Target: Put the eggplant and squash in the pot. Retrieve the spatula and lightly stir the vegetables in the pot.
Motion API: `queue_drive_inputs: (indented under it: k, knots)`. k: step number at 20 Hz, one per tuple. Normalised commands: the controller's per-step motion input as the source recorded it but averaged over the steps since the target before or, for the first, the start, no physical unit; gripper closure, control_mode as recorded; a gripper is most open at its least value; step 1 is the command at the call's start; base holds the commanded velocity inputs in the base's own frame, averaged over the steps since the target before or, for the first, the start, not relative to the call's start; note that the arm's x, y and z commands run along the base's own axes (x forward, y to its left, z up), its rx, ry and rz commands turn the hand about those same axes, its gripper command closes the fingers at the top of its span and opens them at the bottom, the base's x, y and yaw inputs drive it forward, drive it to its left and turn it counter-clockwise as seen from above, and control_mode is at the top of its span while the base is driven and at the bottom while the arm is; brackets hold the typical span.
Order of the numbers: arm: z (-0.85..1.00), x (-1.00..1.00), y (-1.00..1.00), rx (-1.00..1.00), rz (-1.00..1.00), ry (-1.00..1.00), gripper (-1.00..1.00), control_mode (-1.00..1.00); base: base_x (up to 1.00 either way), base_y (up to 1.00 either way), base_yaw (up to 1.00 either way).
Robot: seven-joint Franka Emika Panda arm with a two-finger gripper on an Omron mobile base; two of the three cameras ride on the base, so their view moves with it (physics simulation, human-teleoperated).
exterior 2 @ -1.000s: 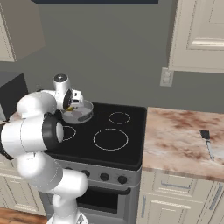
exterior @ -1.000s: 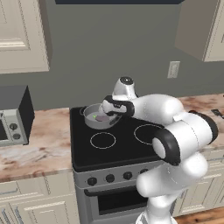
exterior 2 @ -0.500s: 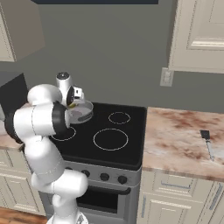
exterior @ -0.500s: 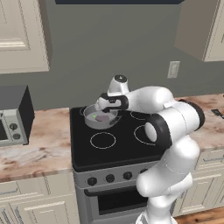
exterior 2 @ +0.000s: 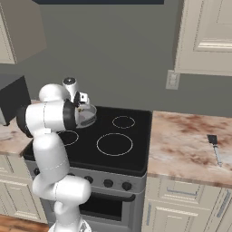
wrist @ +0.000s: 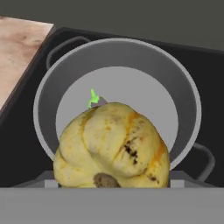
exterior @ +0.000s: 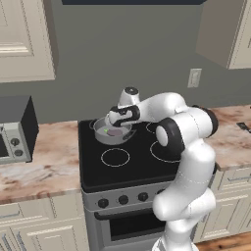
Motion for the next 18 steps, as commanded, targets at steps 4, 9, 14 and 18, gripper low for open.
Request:
queue_drive_inputs:
  k: [4,9,14,18]
  knots:
    - [-0.21,0.06,0.0,0.0,0.0,0.05,1.0,-1.0,0.0,0.0,0.0]
    - [-0.25,0.1,0.0,0.0,0.0,0.05,1.0,-1.0,0.0,0.0,0.0]
    - [-0.13,0.1,0.01,0.0,0.0,0.05,1.0,-1.0,0.0,0.0,0.0]
    - [-0.05,0.15,0.01,0.0,0.0,0.02,1.0,-1.0,0.0,0.0,0.0]
